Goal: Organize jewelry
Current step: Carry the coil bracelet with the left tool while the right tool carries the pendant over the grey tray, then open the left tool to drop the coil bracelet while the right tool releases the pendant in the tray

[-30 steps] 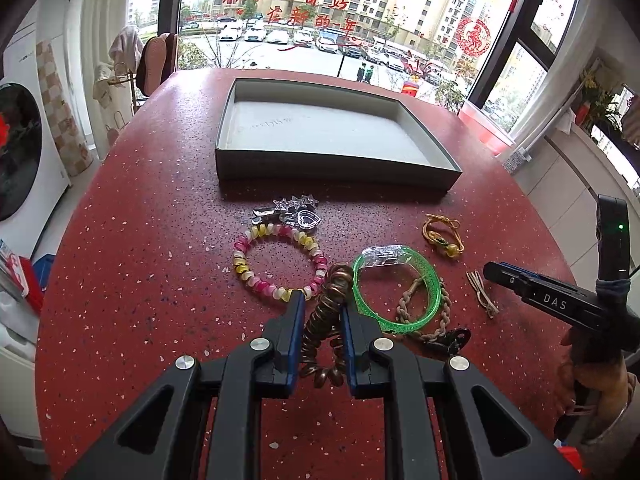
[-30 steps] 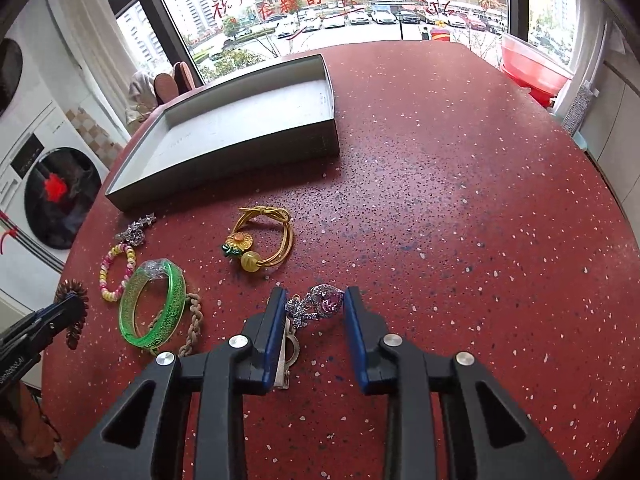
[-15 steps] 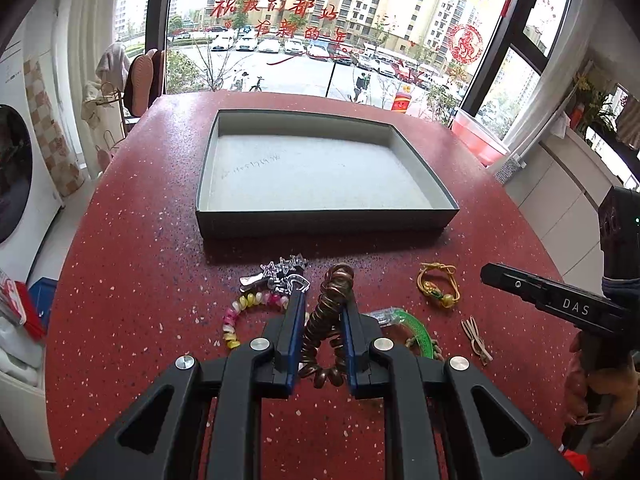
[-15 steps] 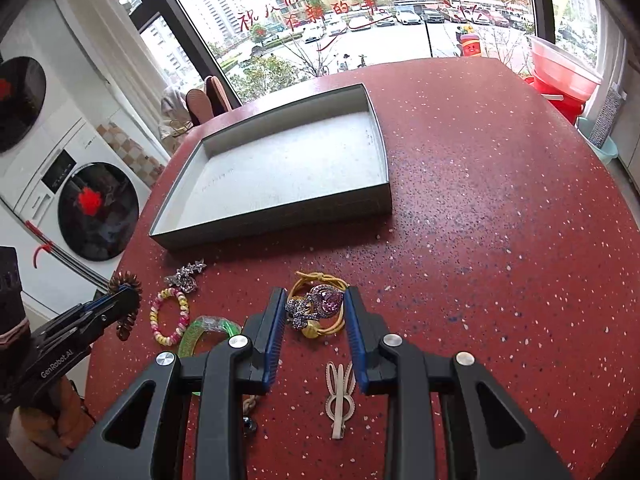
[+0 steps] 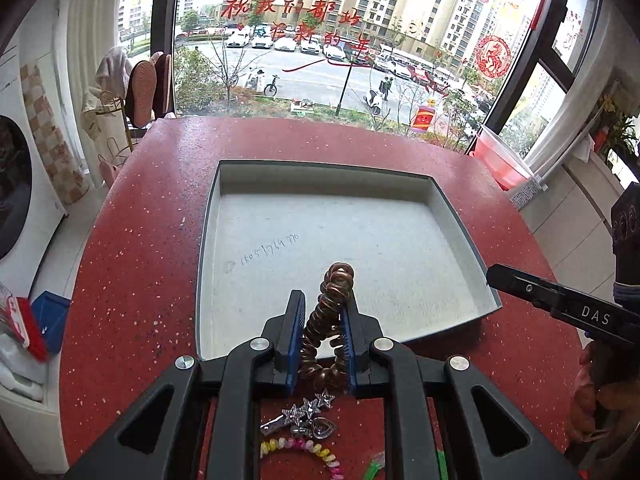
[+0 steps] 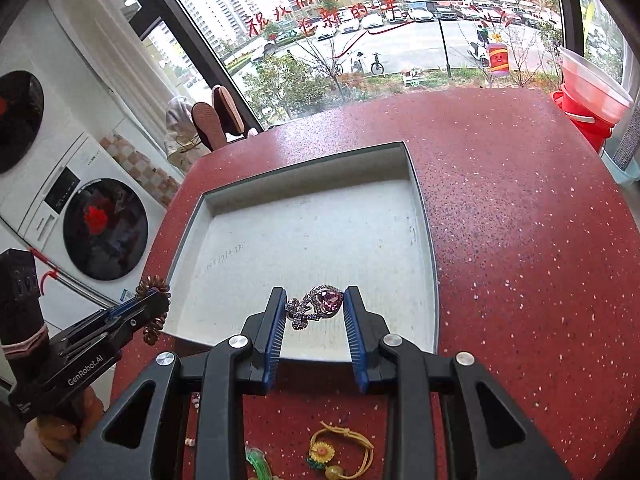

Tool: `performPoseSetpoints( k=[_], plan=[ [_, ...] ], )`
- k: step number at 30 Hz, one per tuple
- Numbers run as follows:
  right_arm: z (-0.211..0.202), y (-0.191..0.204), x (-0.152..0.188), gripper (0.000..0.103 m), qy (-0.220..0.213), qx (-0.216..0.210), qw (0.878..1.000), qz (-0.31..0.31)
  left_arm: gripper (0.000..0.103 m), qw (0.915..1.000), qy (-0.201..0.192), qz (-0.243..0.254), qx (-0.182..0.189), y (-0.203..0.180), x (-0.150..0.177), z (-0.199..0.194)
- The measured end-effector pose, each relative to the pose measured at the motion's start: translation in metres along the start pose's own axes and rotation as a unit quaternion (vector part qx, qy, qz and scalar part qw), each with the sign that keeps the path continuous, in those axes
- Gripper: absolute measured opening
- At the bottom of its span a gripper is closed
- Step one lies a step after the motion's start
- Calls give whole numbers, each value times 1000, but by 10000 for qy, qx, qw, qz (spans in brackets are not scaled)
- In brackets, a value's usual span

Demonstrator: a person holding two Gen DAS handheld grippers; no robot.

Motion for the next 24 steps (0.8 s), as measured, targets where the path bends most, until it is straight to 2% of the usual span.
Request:
performPoseSetpoints(
  k=[6,10,15,19,20,21,24],
  plan=[
    [40,0,-32,32,140,194,9997,-96,36,9995,154,90,-258,7,-35,43],
    [65,0,-39,32,256,387,9987,-202,36,9986,278,157,-413,12,-46,72],
    [90,-1,-34,32,418,547,9971,-329,37,9972,492,78,-557,23,-37,97],
    [103,-4,-24,32,534,689,9953,-434,37,9955,582,196,-723,26,-29,105],
    [102,-4,-24,32,468,710,9953,-466,38,9948,616,239,-775,28,-28,108],
    [102,-3,-23,32,467,747,9948,-504,46,9942,621,285,-837,28,-27,109],
    [101,-1,-22,33,445,807,9943,-545,48,9922,557,422,-1036,25,-24,109]
  ],
)
Point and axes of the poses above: each gripper's, at about its wrist camera, not at the fingertips, and z roughly the way its jaws point, y to its left, x to its underside, the point moved 7 cm from there along z, roughly the way its jaws point, and after that the axes turned 10 degrees about x, right-handed, at the moved point
